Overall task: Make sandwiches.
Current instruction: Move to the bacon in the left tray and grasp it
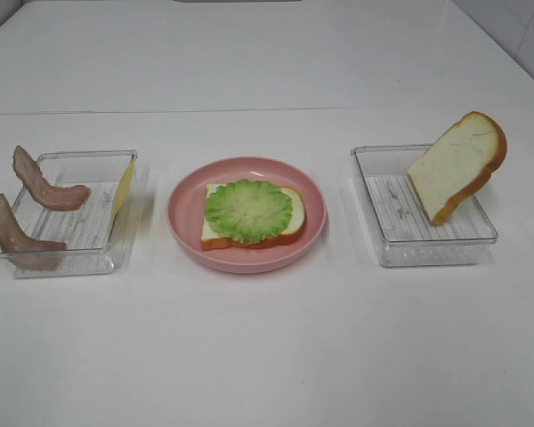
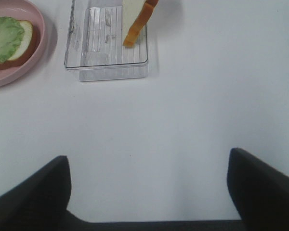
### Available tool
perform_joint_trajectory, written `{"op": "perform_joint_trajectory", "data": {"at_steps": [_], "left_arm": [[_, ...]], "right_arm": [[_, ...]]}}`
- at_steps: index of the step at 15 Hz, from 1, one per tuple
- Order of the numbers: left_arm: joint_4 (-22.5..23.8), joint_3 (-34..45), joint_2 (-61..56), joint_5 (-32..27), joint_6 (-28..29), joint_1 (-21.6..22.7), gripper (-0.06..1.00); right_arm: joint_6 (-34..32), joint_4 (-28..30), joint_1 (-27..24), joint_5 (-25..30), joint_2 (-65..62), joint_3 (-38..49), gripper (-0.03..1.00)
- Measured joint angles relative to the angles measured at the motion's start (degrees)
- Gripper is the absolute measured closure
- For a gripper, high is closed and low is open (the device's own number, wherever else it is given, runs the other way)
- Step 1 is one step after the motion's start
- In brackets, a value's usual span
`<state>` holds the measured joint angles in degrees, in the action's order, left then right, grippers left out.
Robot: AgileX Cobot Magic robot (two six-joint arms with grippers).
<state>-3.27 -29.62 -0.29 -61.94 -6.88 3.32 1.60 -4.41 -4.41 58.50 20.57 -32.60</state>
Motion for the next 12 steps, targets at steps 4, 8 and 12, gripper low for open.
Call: {"op": "perform_joint_trajectory", "data": {"at_steps": [4,8,12], "left_arm": [[0.00,0.00,0.00,0.00,0.00,0.00,-0.05],[0.00,0.00,0.00,0.00,0.00,0.00,-0.05],[0.34,0.00,0.00,0.00,0.00,0.00,-0.05]], "right_arm": [[0.11,0.00,0.00,0.00,-14.95,4.98,0.12],[0.17,0.00,0.00,4.35,-20.74,5.44,0.12],[0.23,-0.29,0.00,4.76,-20.74,6.65,0.12]]}}
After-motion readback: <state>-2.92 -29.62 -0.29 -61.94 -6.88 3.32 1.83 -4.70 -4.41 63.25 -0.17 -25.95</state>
